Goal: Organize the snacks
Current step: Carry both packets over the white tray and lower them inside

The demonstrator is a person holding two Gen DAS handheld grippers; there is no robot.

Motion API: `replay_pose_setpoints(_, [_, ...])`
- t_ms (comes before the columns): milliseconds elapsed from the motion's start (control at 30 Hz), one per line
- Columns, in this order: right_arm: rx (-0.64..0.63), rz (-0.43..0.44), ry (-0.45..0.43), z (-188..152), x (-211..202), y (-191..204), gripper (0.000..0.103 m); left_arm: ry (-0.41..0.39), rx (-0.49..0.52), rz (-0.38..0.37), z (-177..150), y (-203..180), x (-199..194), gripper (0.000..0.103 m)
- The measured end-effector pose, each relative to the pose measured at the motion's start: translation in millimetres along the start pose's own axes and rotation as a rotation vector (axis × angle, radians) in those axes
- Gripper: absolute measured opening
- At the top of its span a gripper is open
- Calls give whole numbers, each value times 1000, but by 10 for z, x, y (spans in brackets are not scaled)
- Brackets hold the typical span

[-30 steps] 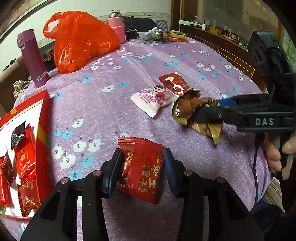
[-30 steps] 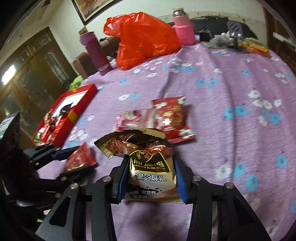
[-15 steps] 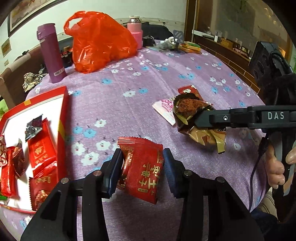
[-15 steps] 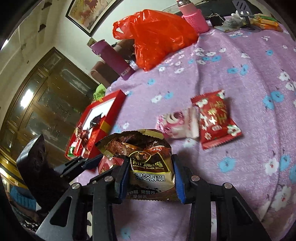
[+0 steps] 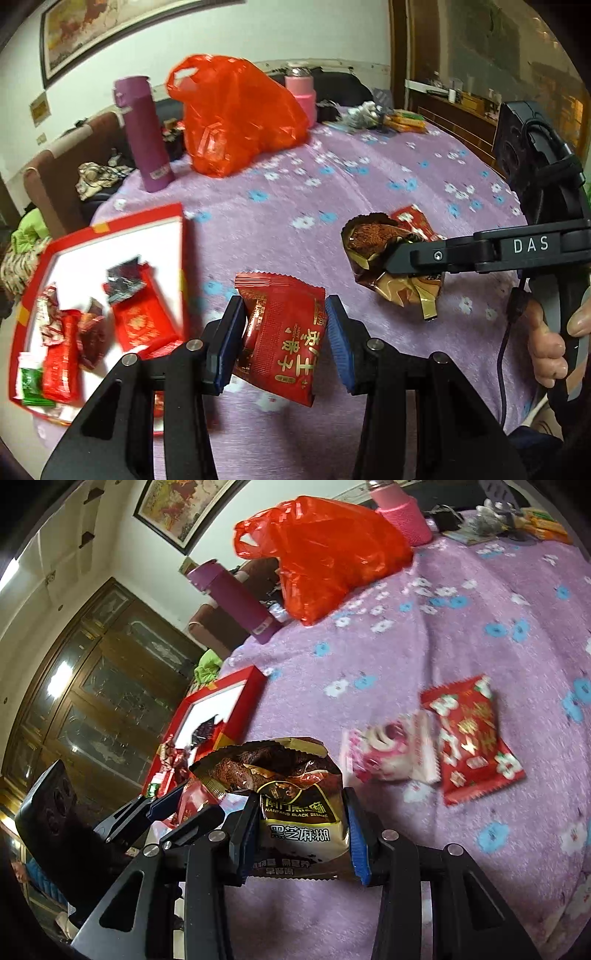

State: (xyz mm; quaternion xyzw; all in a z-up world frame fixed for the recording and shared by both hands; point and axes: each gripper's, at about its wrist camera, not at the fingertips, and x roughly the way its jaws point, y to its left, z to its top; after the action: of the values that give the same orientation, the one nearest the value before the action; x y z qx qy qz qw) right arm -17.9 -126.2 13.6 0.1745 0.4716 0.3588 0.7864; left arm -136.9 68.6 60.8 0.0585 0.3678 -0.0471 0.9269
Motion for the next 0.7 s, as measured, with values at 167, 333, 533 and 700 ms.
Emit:
replay_pose_setpoints(167, [-32,24,-5,105,84,197,42,-35,-22,72,39,189,-86,43])
replay_pose_setpoints(333, [-60,55,2,226,227,402,42,-62,-54,148,60,438,-154,43])
replay_pose_setpoints(533, [-111,98,23,360,472,714,42,-74,-91,243,44,732,-192,43])
replay_pose_setpoints(700, [-143,134,43,428,696,984,42,-74,-121,308,21,941,-178,43])
